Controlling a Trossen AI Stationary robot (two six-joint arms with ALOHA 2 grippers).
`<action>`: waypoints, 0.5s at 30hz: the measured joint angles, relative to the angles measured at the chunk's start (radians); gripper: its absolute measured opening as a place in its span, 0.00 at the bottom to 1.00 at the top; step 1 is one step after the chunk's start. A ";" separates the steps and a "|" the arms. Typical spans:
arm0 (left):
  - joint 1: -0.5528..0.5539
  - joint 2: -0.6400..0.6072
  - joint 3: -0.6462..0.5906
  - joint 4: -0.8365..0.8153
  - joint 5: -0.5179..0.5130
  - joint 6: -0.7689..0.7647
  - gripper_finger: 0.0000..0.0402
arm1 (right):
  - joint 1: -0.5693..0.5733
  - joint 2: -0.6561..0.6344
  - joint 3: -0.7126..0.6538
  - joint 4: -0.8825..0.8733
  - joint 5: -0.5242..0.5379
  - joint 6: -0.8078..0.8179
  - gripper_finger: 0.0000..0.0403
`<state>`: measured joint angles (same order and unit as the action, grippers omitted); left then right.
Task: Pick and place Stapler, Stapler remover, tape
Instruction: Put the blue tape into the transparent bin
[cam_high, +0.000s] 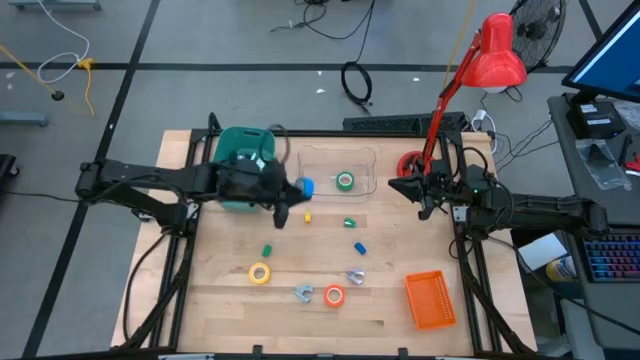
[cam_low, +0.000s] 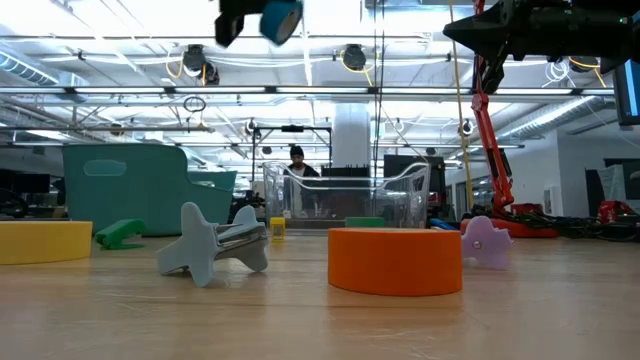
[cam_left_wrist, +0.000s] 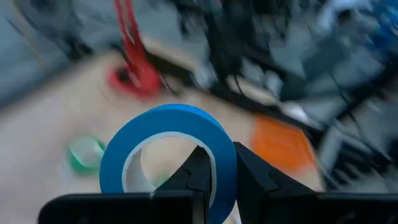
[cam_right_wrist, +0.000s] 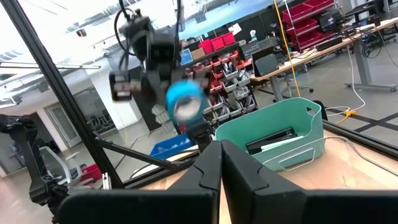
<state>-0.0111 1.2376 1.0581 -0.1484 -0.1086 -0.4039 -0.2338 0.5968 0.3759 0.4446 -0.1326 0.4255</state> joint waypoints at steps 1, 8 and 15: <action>0.000 -0.001 0.000 0.022 -0.049 0.023 0.10 | 0.000 0.000 0.000 0.000 0.000 0.000 0.01; 0.084 0.045 0.001 0.026 -0.209 0.068 0.10 | 0.000 0.000 0.000 0.000 0.000 0.000 0.01; 0.185 0.161 0.211 -0.206 -0.211 0.105 0.10 | 0.000 0.000 0.000 0.000 0.002 0.004 0.01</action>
<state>0.1736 1.3986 1.2691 -0.3544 -0.3199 -0.2989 -0.2337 0.5968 0.3759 0.4446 -0.1303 0.4297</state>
